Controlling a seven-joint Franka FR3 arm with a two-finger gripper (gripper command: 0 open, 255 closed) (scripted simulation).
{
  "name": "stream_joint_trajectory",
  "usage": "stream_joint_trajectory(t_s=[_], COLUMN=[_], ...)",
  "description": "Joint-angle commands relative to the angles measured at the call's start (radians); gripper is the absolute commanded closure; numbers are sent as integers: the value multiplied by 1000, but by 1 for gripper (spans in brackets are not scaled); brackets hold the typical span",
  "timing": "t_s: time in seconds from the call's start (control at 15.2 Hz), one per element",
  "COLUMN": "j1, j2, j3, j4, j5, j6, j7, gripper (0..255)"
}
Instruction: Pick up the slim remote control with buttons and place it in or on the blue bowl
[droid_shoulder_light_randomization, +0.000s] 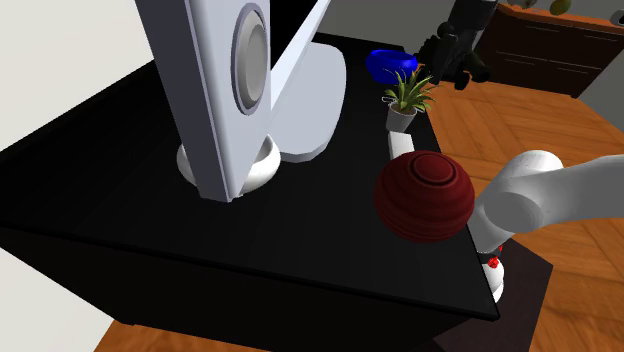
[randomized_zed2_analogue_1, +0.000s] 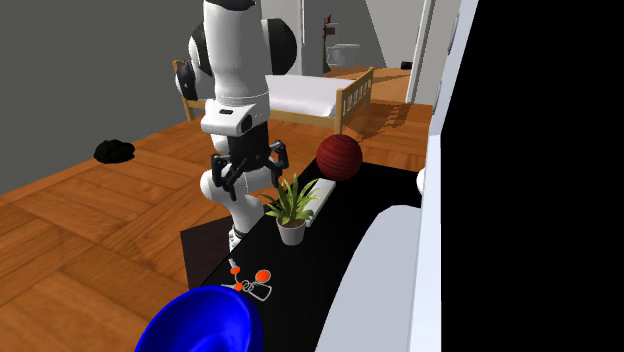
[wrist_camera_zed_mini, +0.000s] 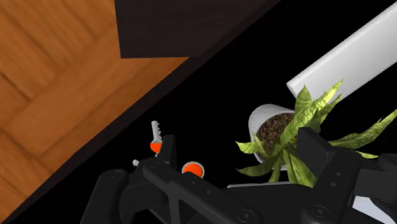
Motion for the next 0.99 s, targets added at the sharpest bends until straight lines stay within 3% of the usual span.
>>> stream_joint_trajectory(t_s=[0.0, 0.46, 0.92], j1=[0, -67, -117], j2=[0, -181, -264], j3=[0, 198, 440], j4=[0, -178, -259], j5=[0, 158, 369], j6=[0, 14, 52], j7=[0, 397, 804], gripper=[0, 0, 0])
